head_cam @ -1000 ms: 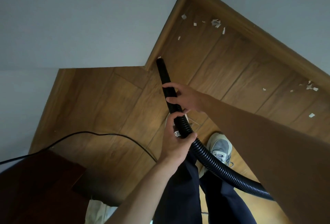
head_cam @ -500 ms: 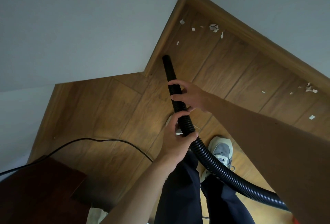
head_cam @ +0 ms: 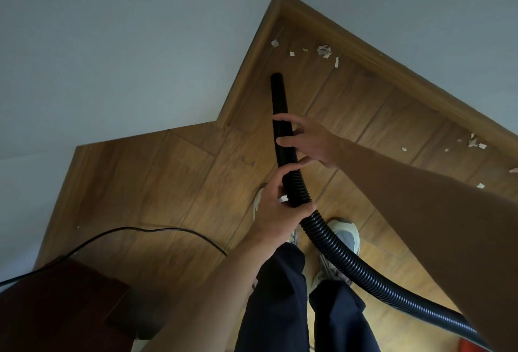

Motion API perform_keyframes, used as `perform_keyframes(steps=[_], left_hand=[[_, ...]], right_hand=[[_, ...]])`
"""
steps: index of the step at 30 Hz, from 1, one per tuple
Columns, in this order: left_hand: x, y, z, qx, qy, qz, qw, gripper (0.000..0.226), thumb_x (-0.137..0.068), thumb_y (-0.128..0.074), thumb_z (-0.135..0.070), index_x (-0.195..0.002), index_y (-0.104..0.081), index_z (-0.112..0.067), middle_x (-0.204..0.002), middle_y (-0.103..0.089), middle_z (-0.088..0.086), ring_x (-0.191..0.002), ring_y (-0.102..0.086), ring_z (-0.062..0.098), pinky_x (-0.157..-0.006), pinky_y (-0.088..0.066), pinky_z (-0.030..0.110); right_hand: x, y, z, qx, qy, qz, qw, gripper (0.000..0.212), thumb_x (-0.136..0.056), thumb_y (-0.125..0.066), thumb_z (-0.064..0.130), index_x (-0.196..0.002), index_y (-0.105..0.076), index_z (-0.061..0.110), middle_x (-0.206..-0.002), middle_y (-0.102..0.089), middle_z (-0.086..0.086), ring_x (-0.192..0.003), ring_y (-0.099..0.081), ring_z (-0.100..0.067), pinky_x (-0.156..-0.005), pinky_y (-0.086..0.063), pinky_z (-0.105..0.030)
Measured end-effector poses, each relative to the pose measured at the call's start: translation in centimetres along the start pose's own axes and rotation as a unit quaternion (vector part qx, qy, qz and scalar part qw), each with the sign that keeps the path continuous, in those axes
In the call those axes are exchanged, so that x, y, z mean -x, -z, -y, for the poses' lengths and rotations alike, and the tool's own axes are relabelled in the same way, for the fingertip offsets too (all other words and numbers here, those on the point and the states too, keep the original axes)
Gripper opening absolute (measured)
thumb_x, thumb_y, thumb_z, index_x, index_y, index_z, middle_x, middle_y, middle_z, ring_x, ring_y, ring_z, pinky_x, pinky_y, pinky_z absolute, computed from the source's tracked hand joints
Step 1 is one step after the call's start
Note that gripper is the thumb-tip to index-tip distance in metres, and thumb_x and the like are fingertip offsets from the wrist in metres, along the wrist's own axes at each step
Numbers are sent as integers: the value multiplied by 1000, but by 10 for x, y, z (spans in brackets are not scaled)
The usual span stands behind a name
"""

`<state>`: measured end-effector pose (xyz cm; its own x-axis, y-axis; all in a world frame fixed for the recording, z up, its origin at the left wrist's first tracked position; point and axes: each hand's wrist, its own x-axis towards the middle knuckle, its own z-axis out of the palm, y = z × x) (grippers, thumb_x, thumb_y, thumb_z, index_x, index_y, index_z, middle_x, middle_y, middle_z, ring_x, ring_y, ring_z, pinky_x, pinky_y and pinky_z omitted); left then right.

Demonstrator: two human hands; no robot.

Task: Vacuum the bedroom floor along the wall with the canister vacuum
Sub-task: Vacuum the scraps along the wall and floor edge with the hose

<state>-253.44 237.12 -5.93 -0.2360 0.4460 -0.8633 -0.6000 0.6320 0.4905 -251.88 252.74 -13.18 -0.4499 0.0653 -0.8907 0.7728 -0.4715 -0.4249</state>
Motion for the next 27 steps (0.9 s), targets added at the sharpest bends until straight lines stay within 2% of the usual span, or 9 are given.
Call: perform_keyframes(steps=[3, 6, 11, 16, 20, 27], left_hand=[[-4, 0, -1, -5, -7, 1, 1000, 69, -76, -74, 7, -109, -60, -52, -128, -55, 2, -116, -60, 29, -91, -58, 48], [-9, -1, -5, -6, -5, 12, 1000, 68, -80, -71, 6, -111, -59, -53, -131, -53, 1, -121, -57, 26, -93, -56, 50], [-18, 1, -13, 15, 8, 20, 1000, 65, -84, -69, 7, -112, -59, -52, -125, -53, 9, -116, -59, 27, -80, -61, 49], [-26, 8, -19, 26, -2, 17, 1000, 63, -83, -68, 10, -114, -60, -44, -125, -53, 13, -109, -62, 29, -70, -62, 42], [-31, 15, -25, 33, -3, 13, 999, 62, -83, -68, 13, -118, -60, -37, -124, -54, 13, -103, -63, 23, -70, -62, 40], [-31, 19, -28, 7, -4, 11, 1000, 63, -80, -71, 11, -120, -60, -37, -123, -55, 11, -110, -62, 26, -72, -63, 48]], right_hand=[[-2, 3, 5, -5, 5, -7, 1000, 52, -95, -63, 11, -137, -52, 39, -113, -61, -4, -93, -66, -16, -67, -62, -34], [-5, 5, 10, -5, 7, -10, 1000, 52, -95, -63, 11, -138, -51, 39, -110, -60, -1, -92, -66, -15, -66, -62, -33], [-11, 9, 21, 2, 13, -19, 1000, 53, -96, -62, 11, -139, -50, 39, -108, -61, 0, -90, -66, -13, -58, -60, -29], [-19, 5, 29, 2, 20, -32, 999, 53, -95, -62, 10, -138, -51, 39, -111, -61, -1, -93, -66, -18, -70, -63, -39], [-25, 0, 36, 2, 33, -38, 999, 52, -95, -61, 10, -137, -51, 40, -115, -60, -1, -96, -66, -18, -69, -62, -37], [-23, -1, 33, -9, 31, -47, 998, 52, -96, -61, 12, -137, -51, 41, -112, -60, 1, -96, -67, -18, -71, -62, -39]])
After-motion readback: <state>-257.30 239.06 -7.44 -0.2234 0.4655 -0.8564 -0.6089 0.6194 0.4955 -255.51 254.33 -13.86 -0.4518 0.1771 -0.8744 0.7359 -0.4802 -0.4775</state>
